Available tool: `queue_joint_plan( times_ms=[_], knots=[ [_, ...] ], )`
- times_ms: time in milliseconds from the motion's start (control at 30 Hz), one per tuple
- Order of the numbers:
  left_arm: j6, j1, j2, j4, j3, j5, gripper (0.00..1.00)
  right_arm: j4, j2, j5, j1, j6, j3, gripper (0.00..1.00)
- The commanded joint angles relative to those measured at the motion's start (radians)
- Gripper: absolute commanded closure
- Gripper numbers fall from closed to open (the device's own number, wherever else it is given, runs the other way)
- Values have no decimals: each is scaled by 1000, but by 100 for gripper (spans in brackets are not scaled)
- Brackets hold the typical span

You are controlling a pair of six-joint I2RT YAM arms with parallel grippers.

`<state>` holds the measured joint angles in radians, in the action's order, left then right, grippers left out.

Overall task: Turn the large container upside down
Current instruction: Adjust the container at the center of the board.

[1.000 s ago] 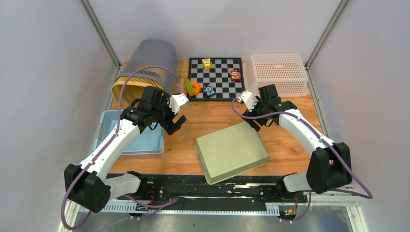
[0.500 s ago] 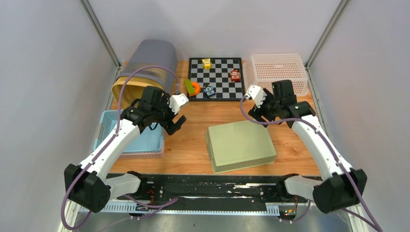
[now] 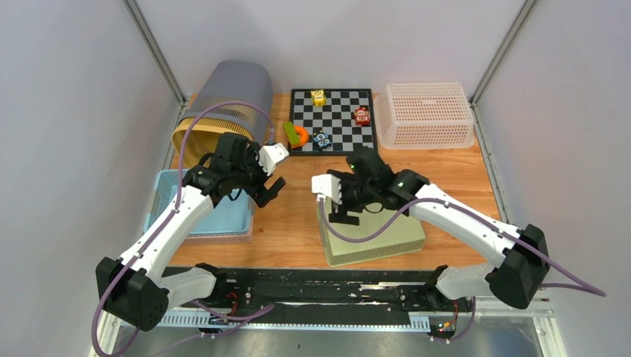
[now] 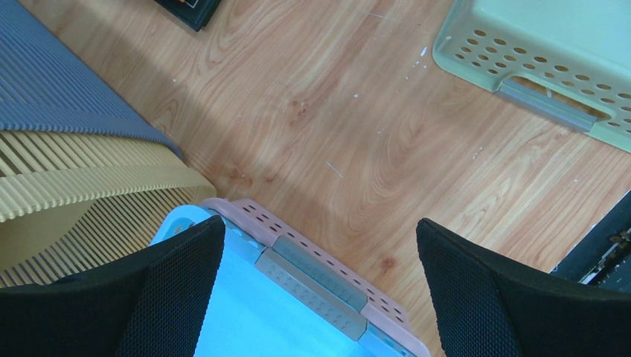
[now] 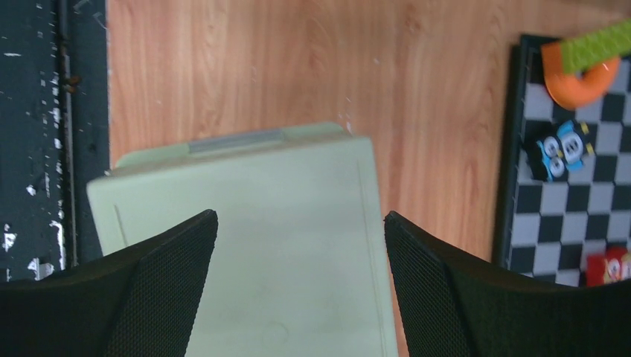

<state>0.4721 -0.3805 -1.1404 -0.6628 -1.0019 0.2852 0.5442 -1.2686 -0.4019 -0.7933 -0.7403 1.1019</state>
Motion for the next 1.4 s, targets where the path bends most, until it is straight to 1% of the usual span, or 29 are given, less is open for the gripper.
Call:
queue_joint_plan(
  times_ms=[0,67,200,333,400,500,600,667,733,800,900,967,1067,1233,1367],
  knots=[
    [2,0,14,14,11,-12,0,-58,-57,-5,-114,25,-15,14],
    [2,2,12,17,12,-20,0,-56,-71,2,-165,11,-22,13],
    [-1,5,11,19,11,-25,0,12,-45,-21,-235,-114,-67,9],
    [-9,5,1,28,6,-27,0,117,13,-49,-245,-206,-116,8],
    [-15,5,-18,33,-15,-34,0,154,52,-35,-245,-236,-146,8],
    [-11,5,-65,35,-84,-47,0,162,134,54,-245,-271,-214,6],
    [-16,3,-139,39,-172,-6,0,143,220,212,-237,-290,-287,3],
    [-43,-2,-202,47,-233,27,0,133,275,251,-214,-307,-343,1],
    [-71,-18,-274,66,-280,43,0,125,337,257,-186,-319,-393,0],
    [-76,-53,-329,95,-308,14,0,130,393,258,-161,-327,-436,0],
    [-80,-102,-406,149,-329,-79,0,135,464,257,-133,-340,-487,0],
    [-103,-121,-459,169,-353,-117,0,108,494,287,-117,-335,-515,0],
    [-120,-146,-538,190,-388,-169,0,49,524,357,-106,-334,-556,0],
    [-108,-199,-634,192,-431,-228,0,-23,557,443,-78,-330,-609,0],
    [-84,-256,-680,212,-428,-282,0,-48,578,464,-47,-318,-622,0]
  ],
)
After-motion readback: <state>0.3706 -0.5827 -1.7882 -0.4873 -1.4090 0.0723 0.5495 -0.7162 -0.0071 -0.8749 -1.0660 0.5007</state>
